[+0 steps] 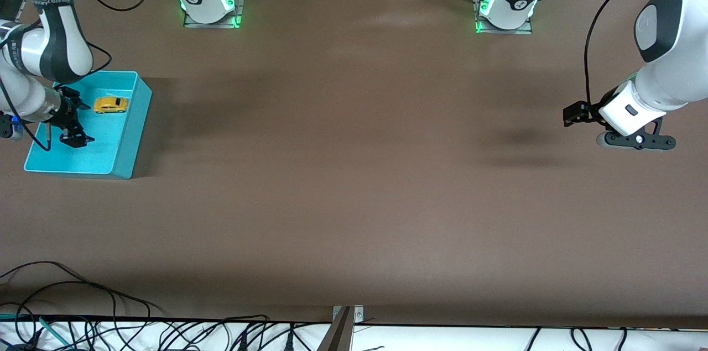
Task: Wind up and store yellow beetle car
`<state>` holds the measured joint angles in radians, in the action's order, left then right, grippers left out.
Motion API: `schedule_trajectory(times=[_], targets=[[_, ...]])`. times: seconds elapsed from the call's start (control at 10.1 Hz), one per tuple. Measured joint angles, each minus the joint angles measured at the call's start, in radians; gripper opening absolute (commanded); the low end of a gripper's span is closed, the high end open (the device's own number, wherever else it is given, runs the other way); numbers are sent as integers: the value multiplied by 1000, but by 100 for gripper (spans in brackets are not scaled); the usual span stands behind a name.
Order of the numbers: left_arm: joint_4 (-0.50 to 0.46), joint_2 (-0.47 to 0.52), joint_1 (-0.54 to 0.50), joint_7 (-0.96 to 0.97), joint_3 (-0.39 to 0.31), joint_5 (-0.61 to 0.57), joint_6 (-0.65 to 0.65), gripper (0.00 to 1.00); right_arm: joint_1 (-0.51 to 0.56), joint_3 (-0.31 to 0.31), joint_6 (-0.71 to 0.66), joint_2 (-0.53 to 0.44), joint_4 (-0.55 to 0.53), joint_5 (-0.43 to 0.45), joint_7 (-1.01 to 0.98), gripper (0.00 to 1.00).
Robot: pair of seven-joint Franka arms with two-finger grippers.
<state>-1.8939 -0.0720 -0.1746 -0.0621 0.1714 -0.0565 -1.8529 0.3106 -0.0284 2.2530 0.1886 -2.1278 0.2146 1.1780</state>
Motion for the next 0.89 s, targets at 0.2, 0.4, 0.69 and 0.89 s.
schedule_trajectory(times=[0.2, 0.4, 0.69, 0.89], targets=[[0, 0, 0, 0, 0, 0, 0, 100, 0, -35, -65, -24, 35, 0, 38, 100], [0, 0, 0, -1, 0, 0, 0, 100, 0, -73, -187, -47, 116, 0, 30, 100], [3, 0, 0, -16, 0, 0, 0, 100, -1, -122, -302, -78, 170, -1, -82, 100], [13, 1, 0, -20, 0, 0, 0, 100, -2, -134, -392, -93, 211, -52, -261, 100]])
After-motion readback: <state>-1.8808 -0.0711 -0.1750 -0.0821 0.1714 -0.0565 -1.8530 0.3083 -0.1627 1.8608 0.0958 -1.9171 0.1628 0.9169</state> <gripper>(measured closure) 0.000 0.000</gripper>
